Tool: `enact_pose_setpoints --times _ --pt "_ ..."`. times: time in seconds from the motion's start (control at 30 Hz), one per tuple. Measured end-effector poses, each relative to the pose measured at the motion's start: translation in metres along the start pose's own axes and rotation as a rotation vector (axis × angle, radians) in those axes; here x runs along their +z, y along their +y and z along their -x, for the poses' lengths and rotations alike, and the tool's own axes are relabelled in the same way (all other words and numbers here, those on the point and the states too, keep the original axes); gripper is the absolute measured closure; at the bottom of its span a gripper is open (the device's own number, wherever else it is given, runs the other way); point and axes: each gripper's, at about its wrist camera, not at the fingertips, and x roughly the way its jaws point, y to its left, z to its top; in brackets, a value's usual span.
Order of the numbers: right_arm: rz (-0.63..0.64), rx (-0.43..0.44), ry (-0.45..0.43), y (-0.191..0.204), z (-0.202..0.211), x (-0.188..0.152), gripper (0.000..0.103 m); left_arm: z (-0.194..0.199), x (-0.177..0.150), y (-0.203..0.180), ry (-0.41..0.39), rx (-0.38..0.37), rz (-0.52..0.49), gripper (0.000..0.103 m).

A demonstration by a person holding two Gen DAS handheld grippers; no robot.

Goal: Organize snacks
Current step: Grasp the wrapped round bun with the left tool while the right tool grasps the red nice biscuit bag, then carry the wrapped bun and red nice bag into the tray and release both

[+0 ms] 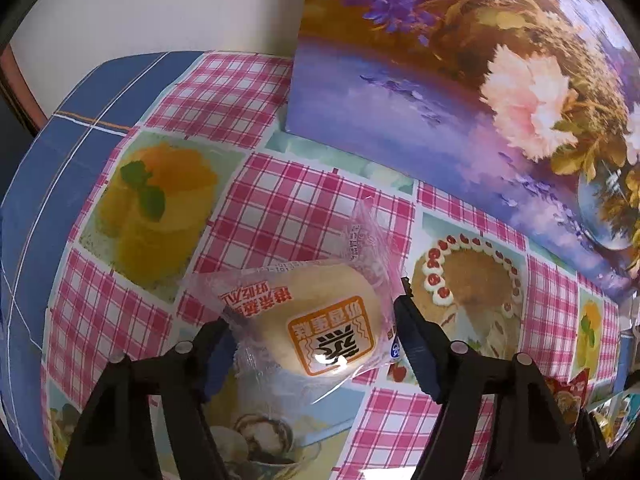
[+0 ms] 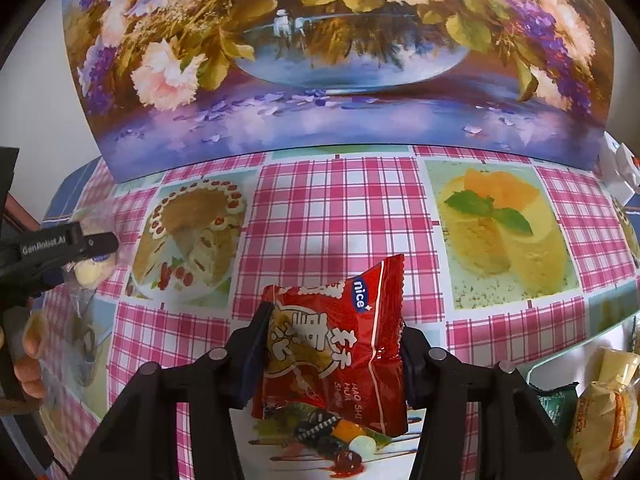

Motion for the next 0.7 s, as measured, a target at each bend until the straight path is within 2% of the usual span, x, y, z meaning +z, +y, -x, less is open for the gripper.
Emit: enact_pose_setpoints --times 0.27,0.43,0.7 --pt "-0.017 0.013 0.01 -0.004 0.003 0.001 0.048 0.008 -0.018 -0.005 -0.013 0.007 0.003 0.034" --pt "-0.041 0.03 0.034 -0.007 0.007 -0.002 0.048 0.02 -0.037 0.0 0.006 -0.012 0.047 0.035" --pt "-0.051 0.042 0.062 -0.01 0.037 -0.01 0.048 0.054 -0.069 0.002 0.0 -0.046 0.11 0.035"
